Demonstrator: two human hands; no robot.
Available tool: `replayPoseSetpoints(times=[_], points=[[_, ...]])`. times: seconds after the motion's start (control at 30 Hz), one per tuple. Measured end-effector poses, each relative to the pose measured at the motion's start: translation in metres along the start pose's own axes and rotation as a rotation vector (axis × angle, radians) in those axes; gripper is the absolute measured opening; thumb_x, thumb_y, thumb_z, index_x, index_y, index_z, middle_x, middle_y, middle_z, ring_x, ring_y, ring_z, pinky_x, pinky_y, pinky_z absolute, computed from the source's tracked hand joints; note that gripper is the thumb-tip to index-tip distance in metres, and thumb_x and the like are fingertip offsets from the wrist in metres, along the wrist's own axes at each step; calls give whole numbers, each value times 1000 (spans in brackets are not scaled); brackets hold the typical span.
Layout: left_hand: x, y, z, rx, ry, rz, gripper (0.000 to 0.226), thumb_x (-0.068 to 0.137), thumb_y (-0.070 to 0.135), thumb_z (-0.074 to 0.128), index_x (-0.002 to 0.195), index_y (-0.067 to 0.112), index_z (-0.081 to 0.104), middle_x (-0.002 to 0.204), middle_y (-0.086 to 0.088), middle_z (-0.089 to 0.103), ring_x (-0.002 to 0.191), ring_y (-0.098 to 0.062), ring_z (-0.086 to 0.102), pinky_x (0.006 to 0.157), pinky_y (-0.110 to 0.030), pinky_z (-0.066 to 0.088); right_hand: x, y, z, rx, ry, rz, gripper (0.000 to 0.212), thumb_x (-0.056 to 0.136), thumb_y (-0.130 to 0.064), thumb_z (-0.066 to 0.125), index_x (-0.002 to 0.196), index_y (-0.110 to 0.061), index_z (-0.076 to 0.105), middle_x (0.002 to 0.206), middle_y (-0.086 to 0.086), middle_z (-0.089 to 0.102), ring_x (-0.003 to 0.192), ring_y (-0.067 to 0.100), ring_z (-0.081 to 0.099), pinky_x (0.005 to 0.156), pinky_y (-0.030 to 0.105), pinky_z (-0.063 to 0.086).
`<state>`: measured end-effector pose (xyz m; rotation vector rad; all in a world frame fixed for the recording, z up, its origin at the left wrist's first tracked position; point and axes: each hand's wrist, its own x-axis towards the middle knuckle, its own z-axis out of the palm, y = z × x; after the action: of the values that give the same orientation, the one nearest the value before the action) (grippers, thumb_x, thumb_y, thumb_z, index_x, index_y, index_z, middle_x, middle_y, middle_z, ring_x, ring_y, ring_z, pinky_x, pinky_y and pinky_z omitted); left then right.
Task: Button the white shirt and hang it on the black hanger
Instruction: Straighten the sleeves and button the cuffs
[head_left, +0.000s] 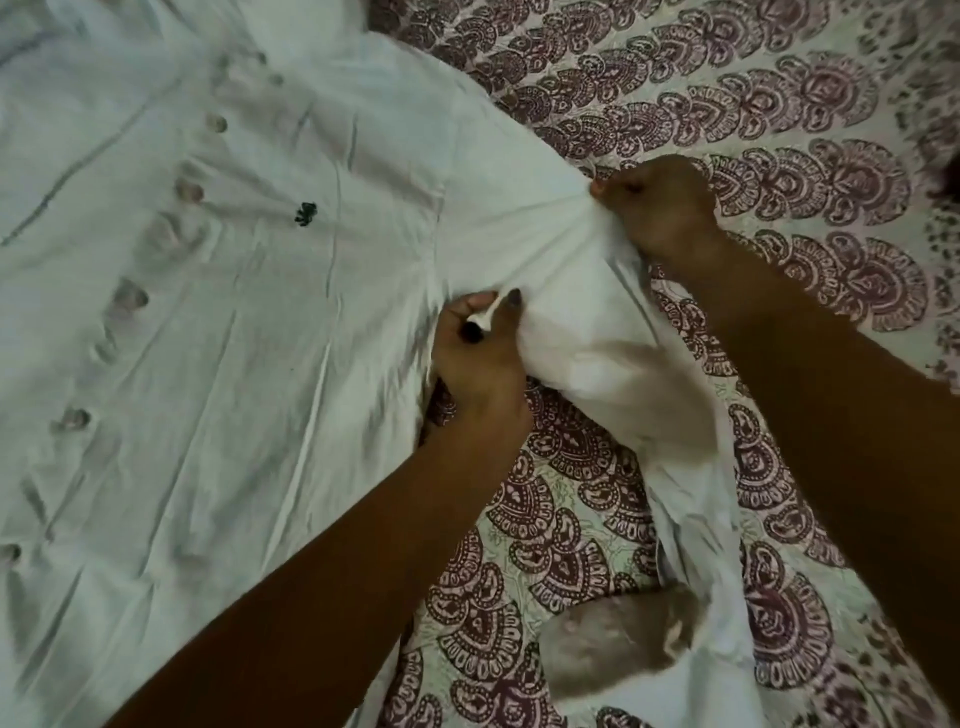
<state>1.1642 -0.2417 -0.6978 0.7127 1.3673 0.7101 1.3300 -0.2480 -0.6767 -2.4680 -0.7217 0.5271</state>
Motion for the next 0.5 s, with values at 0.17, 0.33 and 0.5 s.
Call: replayPoseSetpoints(times=[0.17, 0.33, 0.5], points=[[0, -2, 0, -78, 6, -49, 20, 81, 4, 68, 89, 22, 65, 113, -3, 63, 113, -25, 58, 98, -40, 49, -13, 3, -7, 154, -479, 229, 32, 80, -42, 69, 85, -12, 61, 81, 11, 64, 70, 21, 59, 66, 31, 50], [-3, -3, -10, 12, -4, 88, 30, 78, -5, 67, 99, 16, 62, 108, -6, 63, 111, -24, 59, 97, -35, 49, -18, 26, -15, 222, -176, 166, 24, 72, -27, 80, 73, -10, 63, 53, -1, 56, 32, -3, 47, 35, 10, 36], [-23, -15, -12, 33, 64, 122, 38, 79, 5, 70, 106, 11, 43, 110, -13, 57, 100, -22, 58, 91, -29, 50, -28, 28, -16, 276, -382, 277, 41, 66, -44, 79, 73, -8, 61, 59, 1, 62, 53, 10, 59, 53, 21, 46]])
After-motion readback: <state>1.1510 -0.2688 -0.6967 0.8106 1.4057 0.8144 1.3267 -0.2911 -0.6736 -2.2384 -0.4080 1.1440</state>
